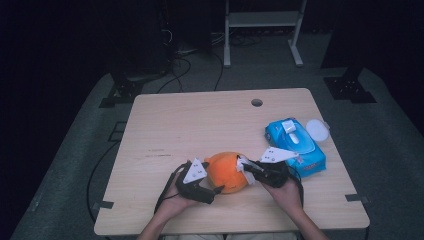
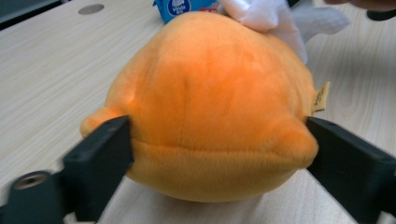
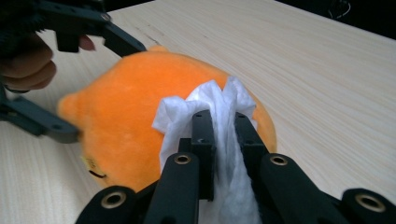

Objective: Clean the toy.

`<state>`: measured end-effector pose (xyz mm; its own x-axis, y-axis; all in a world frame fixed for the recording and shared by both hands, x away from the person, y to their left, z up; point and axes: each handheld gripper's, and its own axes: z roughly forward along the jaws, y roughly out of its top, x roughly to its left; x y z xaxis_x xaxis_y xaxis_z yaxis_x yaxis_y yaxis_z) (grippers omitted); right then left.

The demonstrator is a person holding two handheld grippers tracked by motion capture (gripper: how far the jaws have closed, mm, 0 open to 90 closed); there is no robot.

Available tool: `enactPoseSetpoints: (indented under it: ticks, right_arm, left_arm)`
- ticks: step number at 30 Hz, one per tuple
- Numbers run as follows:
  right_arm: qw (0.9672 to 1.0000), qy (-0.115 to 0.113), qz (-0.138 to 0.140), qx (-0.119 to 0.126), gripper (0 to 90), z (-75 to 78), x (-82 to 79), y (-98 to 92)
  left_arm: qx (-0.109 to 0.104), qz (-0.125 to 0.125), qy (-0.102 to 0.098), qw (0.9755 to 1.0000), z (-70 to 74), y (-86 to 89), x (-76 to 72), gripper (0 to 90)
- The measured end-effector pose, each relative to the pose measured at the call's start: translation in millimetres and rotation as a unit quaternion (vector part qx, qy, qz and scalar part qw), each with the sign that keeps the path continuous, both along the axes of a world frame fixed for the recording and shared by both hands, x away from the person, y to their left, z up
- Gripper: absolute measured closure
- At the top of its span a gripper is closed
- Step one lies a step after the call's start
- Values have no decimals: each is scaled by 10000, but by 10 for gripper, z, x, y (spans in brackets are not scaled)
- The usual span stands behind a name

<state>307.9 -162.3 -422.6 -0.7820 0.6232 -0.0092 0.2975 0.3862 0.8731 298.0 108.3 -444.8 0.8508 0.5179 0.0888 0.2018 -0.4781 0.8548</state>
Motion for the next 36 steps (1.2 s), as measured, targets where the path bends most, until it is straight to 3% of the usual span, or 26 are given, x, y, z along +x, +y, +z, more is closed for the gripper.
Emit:
enactPoseSetpoints:
  ticks: [2,5,7,8,10,13,14,16,18,19,23,29,32,36]
  right_arm:
    - [9996,-216,132,-124,812,29,-95,110]
    - [9976,-330,598,-144,811,57,-223,304]
    - [9957,-415,767,-315,811,63,-281,424]
    - [9951,-486,753,-427,810,68,-285,447]
    - [9963,-438,662,-323,810,80,-219,386]
    - [9987,-369,286,-194,810,86,-82,174]
    - [9995,-245,43,-197,810,58,-9,41]
    - [9996,-177,-22,-200,810,38,19,-11]
    - [9998,-97,-31,-168,811,4,25,-51]
    - [9998,-97,-31,-168,811,4,25,-51]
    - [9990,-290,183,-298,810,57,-109,101]
    - [9957,-414,736,-379,810,111,-252,420]
    - [9967,-404,636,-311,810,158,-158,371]
    - [9993,-252,255,-119,810,132,11,122]
  left_arm:
    - [13,3,-36,10000,1,9,6,172]
    - [-17,-31,-75,10000,7,5,12,211]
    - [35,-32,-108,9999,3,3,8,221]
    - [5,-35,-100,9999,-1,13,13,227]
    - [-46,-58,-73,9999,-6,33,26,235]
    - [-81,-59,-42,9999,-10,36,38,233]
    - [-125,-16,-10,9999,-14,34,45,193]
    - [-253,122,135,9995,-24,34,70,156]
    - [-438,220,424,9979,-41,38,108,108]
    - [-429,212,423,9980,-42,39,111,108]
    - [-318,134,167,9993,-6,35,66,225]
    - [42,-91,-206,9997,11,-61,-16,257]
    - [34,-169,-217,9996,-3,-75,-32,263]
    - [66,-227,-235,9994,-8,-89,-36,263]
